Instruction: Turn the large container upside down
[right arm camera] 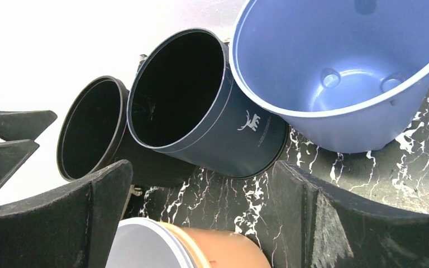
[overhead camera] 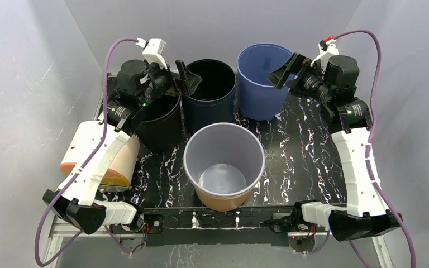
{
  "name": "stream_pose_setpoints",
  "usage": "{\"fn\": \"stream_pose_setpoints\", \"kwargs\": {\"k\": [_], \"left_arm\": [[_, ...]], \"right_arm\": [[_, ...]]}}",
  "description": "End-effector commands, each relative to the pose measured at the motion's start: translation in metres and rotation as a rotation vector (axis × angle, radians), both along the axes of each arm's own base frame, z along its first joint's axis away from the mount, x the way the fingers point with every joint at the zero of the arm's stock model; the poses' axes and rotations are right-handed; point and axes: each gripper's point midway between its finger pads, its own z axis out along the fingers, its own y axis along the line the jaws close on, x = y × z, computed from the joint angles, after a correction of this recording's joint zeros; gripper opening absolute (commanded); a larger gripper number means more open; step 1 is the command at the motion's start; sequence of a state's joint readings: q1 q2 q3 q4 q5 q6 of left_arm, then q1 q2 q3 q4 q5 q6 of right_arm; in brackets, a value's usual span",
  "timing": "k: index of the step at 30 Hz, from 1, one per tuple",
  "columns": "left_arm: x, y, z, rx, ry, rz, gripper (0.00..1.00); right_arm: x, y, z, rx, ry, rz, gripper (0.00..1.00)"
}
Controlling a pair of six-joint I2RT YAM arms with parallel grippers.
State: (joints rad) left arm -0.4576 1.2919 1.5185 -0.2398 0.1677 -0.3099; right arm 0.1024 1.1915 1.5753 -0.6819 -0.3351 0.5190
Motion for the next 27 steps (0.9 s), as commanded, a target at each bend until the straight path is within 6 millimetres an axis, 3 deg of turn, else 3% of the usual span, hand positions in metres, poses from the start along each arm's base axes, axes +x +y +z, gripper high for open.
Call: {"fn": "stream_pose_setpoints", "kwargs": {"k": [1, 6, 9, 13, 17, 20, 27], "left_arm": [[-0.011, 0.005, 0.023, -0.144, 0.064, 0.053, 0.98], [-0.031, 0.002, 0.018, -0.048, -0.011, -0.059, 0.98], [-0.053, -0.004, 0.013, -0.007, -0.038, -0.177, 0.98], [-0.071, -0.002, 0.006, -0.029, 0.019, -0.198, 0.98], [-0.086, 0.000, 0.003, -0.032, 0.089, -0.205, 0.98], [-0.094, 0.003, -0.003, -0.016, 0.163, -0.200, 0.98], [-0.118, 0.007, -0.041, 0.036, 0.304, -0.226, 0.98]], "right_arm": [[0.001, -0.008, 0.029, -0.034, -0.093, -0.027, 0.98], [0.002, -0.019, 0.017, -0.035, -0.037, -0.101, 0.98], [-0.004, -0.023, 0.022, -0.043, -0.045, -0.123, 0.98], [-0.025, 0.000, 0.035, -0.028, -0.087, 0.039, 0.98], [-0.042, 0.010, 0.026, -0.019, 0.010, 0.114, 0.98], [-0.055, 0.018, 0.010, -0.008, 0.117, 0.171, 0.98], [-0.100, 0.020, -0.081, -0.165, 0.479, 0.227, 0.98]]}}
